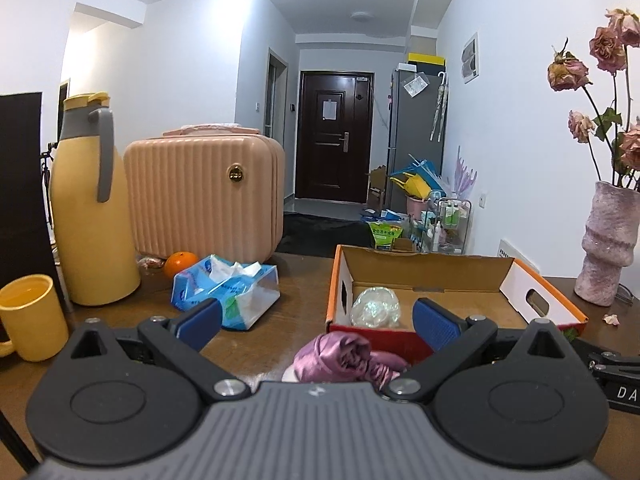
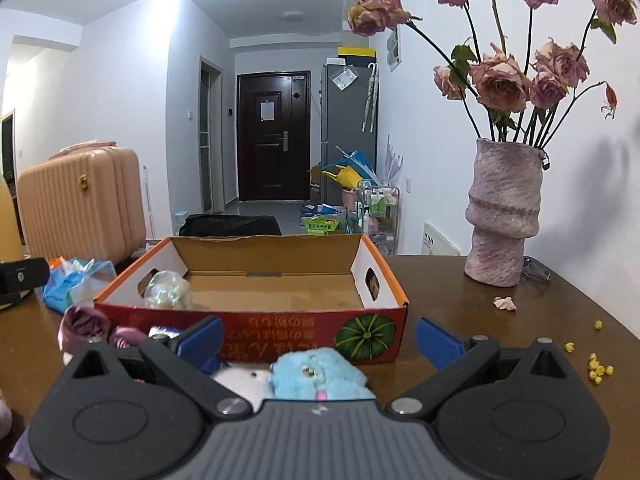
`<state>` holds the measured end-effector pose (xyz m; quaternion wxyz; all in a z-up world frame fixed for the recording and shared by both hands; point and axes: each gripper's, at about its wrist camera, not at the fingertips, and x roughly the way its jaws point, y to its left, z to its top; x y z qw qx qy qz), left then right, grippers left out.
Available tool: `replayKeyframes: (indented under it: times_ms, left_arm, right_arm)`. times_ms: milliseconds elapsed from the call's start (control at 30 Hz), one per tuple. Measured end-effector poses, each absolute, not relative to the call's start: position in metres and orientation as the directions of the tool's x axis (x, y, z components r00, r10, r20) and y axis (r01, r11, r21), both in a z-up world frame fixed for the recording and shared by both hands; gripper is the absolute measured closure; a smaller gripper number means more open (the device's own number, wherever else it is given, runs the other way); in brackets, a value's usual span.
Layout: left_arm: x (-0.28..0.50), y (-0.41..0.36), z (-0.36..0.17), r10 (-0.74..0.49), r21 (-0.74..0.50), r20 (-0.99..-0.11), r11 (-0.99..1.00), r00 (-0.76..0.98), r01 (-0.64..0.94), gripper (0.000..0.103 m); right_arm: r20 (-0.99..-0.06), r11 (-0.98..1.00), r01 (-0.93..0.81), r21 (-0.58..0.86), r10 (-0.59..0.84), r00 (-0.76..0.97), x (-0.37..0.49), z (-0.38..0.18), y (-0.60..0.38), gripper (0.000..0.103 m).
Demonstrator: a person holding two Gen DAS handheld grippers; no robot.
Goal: Organize soft objects
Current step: 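Move both tools back toward the lilac towel roll and purple pouch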
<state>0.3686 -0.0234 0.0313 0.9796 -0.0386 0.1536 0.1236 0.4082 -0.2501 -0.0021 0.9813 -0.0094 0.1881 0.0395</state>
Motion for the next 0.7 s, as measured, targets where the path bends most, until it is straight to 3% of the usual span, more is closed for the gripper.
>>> replayKeyframes:
  times_ms: [700]
  left_arm:
    - [0.291, -0.008, 0.022, 0.162, -0.035, -0.272, 0.983, 0.949, -0.178, 0.000]
  right_arm:
    - [-0.362, 0.991, -0.132, -0.015, 0.118, 0.925, 0.332, -0.018, -0.247, 0.000]
